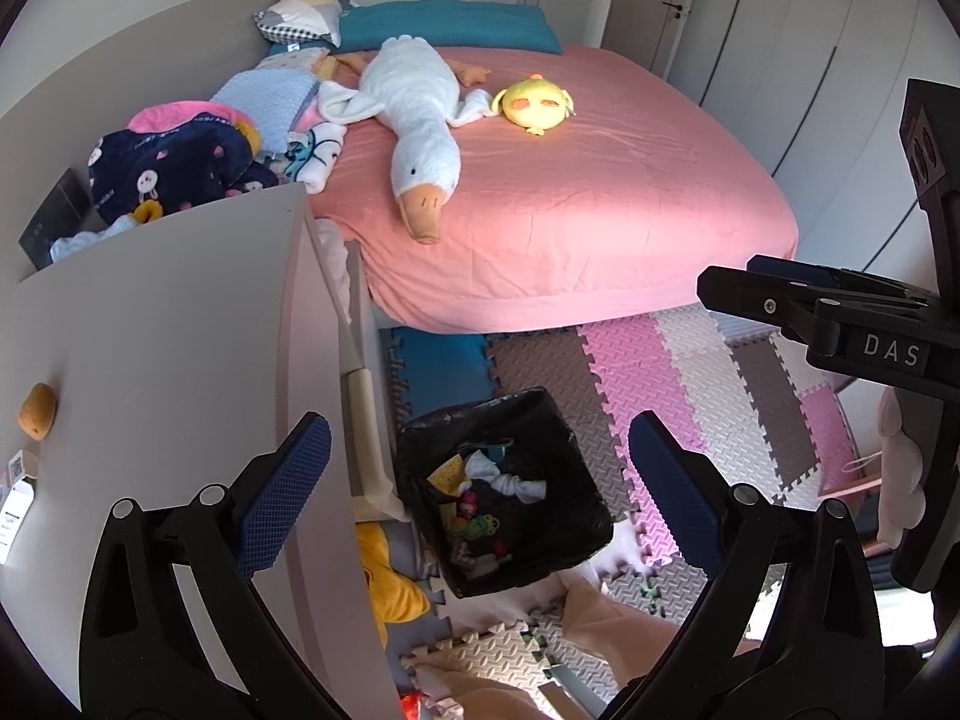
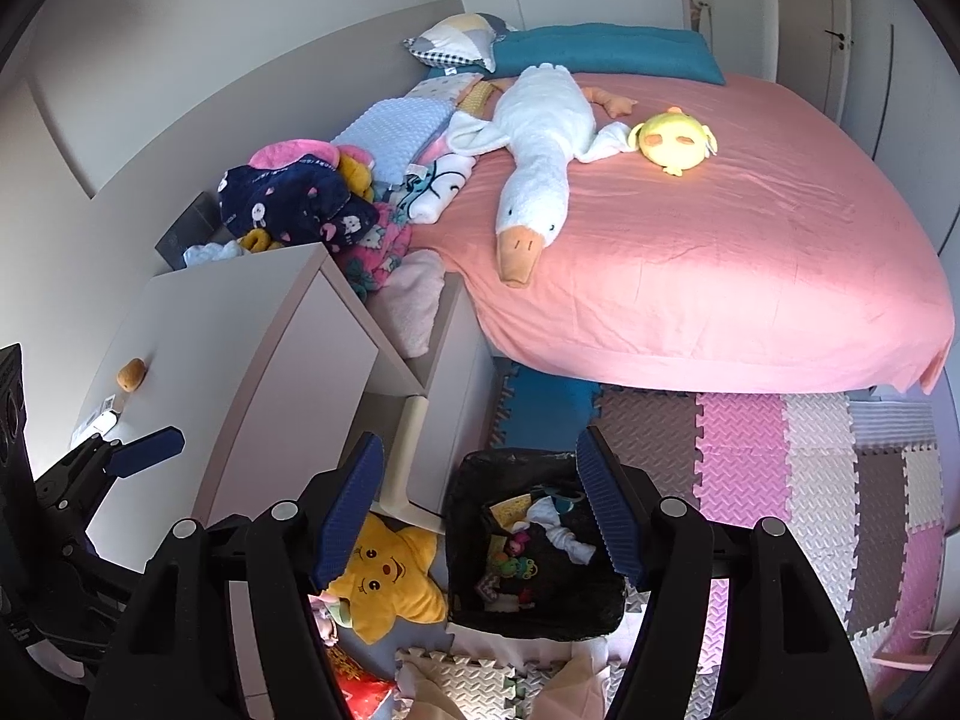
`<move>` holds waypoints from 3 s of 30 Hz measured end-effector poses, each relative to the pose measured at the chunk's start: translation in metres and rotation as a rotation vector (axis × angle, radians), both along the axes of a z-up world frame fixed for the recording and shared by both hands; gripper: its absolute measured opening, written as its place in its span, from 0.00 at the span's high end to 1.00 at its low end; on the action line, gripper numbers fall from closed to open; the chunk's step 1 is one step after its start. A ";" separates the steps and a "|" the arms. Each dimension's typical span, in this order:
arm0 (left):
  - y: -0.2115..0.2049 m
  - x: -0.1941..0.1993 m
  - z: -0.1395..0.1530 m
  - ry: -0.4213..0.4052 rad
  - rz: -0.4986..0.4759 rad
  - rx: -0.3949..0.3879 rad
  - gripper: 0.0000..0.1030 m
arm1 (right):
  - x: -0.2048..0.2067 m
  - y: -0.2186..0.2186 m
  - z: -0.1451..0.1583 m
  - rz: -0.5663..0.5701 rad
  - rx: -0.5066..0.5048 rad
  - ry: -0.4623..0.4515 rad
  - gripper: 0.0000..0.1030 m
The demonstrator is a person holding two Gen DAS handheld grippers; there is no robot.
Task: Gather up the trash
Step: 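Move both open grippers back over the desk, then grasp the white thermometer box with the left gripper while the right gripper grasps the orange bear toy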
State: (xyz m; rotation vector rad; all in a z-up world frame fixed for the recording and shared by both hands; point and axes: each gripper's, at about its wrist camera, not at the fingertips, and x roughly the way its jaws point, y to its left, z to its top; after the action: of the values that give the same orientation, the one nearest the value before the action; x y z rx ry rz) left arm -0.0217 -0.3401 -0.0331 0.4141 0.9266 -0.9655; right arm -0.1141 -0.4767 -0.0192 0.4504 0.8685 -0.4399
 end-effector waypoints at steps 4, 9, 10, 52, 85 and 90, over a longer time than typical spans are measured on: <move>0.010 0.005 0.001 -0.002 0.038 -0.003 0.07 | 0.010 0.006 0.000 0.030 -0.002 -0.007 0.34; 0.030 0.017 0.001 0.001 0.108 -0.003 0.07 | 0.027 0.017 -0.001 0.080 0.003 -0.011 0.34; 0.034 0.019 0.001 0.001 0.124 -0.003 0.07 | 0.031 0.020 -0.002 0.092 0.006 -0.012 0.34; 0.248 0.117 0.000 0.031 0.858 -0.028 0.07 | 0.198 0.163 -0.017 0.579 0.019 -0.026 0.34; 0.316 0.227 -0.027 0.292 1.355 -0.133 0.07 | 0.285 0.233 -0.038 0.774 0.006 0.000 0.34; 0.316 0.235 -0.039 0.341 1.367 -0.086 0.07 | 0.292 0.241 -0.040 0.788 0.002 0.008 0.34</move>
State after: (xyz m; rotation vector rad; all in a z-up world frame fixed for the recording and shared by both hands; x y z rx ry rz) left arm 0.2136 -0.0245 -0.0725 -0.4772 1.1712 0.2041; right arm 0.1776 -0.2362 -0.0589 0.0824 0.9777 0.2846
